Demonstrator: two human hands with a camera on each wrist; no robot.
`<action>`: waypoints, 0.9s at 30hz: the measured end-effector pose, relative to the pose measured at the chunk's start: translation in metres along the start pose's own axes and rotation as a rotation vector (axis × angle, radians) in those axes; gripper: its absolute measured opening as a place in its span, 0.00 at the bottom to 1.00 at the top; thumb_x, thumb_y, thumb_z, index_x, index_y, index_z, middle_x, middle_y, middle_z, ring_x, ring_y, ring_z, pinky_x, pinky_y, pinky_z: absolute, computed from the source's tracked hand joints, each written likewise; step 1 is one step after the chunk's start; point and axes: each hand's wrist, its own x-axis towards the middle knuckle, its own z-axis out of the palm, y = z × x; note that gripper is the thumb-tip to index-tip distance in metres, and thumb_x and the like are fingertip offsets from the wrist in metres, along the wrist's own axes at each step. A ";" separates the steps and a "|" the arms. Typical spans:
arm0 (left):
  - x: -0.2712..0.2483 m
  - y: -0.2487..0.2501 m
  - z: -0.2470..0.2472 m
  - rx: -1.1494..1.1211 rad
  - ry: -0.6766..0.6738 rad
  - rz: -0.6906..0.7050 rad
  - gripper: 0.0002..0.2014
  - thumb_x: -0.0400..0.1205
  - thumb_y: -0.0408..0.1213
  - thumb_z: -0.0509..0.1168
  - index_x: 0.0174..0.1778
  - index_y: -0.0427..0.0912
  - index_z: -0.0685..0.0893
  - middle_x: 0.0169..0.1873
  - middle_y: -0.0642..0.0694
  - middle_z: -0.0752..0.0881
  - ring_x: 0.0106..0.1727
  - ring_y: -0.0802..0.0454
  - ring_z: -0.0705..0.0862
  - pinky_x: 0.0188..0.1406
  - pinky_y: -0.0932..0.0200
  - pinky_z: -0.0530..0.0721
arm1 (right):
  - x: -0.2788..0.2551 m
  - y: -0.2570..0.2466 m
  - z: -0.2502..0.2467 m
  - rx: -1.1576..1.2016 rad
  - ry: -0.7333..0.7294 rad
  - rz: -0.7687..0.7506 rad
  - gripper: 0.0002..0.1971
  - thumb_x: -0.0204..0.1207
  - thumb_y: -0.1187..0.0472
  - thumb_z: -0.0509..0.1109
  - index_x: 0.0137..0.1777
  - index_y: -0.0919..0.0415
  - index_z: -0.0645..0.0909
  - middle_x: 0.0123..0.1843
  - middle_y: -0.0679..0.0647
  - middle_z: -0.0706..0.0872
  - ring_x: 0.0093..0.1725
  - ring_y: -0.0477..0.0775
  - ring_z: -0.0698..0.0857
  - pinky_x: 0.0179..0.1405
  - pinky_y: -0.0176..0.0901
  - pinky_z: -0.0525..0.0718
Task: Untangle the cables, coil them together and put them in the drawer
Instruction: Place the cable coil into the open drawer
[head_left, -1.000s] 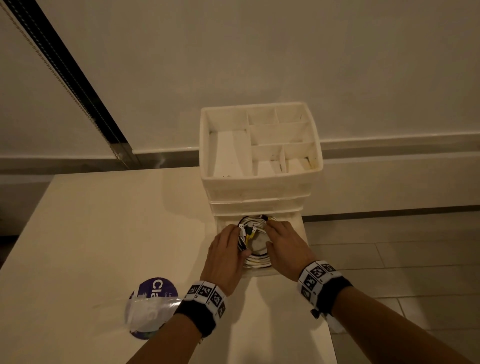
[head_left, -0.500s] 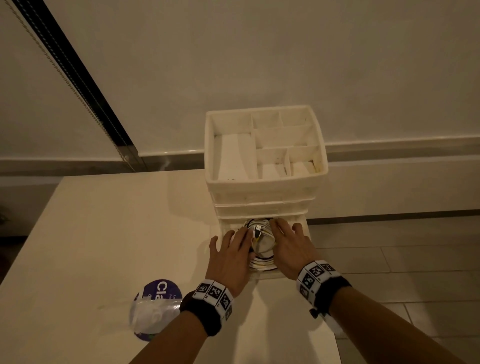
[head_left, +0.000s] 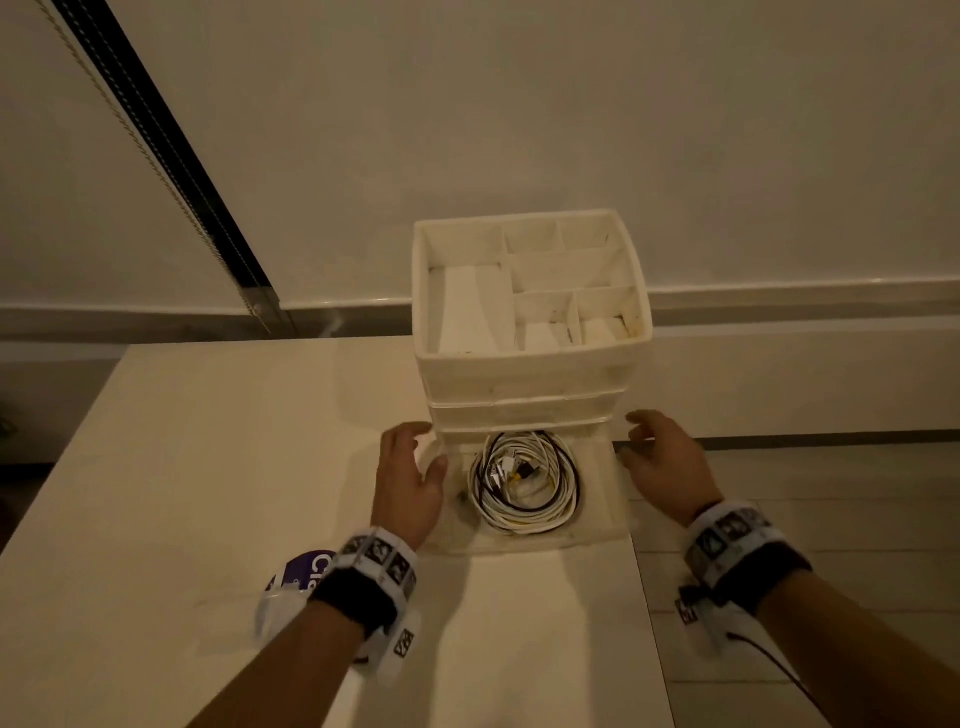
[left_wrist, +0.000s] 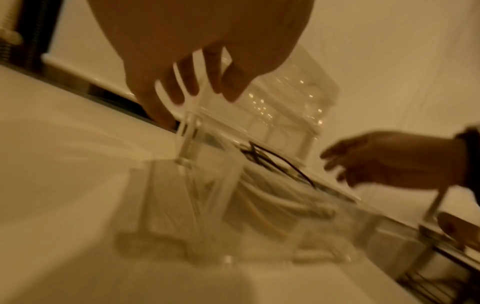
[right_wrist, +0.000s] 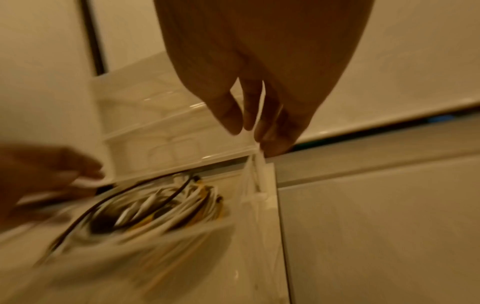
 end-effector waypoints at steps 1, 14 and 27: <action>0.009 0.002 -0.001 -0.081 -0.086 -0.147 0.27 0.81 0.30 0.69 0.75 0.44 0.71 0.71 0.46 0.73 0.70 0.42 0.76 0.69 0.37 0.78 | 0.006 0.005 -0.001 0.109 -0.119 0.147 0.31 0.74 0.64 0.73 0.77 0.59 0.67 0.67 0.60 0.80 0.56 0.62 0.85 0.52 0.54 0.86; 0.029 -0.003 0.007 0.008 -0.282 -0.257 0.32 0.75 0.31 0.72 0.74 0.61 0.77 0.63 0.50 0.88 0.62 0.36 0.86 0.61 0.44 0.86 | 0.006 0.010 0.032 0.272 -0.220 0.218 0.48 0.70 0.74 0.73 0.84 0.49 0.51 0.81 0.54 0.63 0.77 0.59 0.68 0.74 0.59 0.73; 0.038 0.012 0.024 0.133 0.000 -0.299 0.17 0.77 0.39 0.70 0.63 0.44 0.86 0.58 0.45 0.90 0.64 0.40 0.84 0.64 0.51 0.79 | 0.025 0.006 0.058 0.235 0.089 0.188 0.16 0.68 0.76 0.68 0.49 0.60 0.69 0.49 0.57 0.79 0.50 0.61 0.80 0.45 0.43 0.72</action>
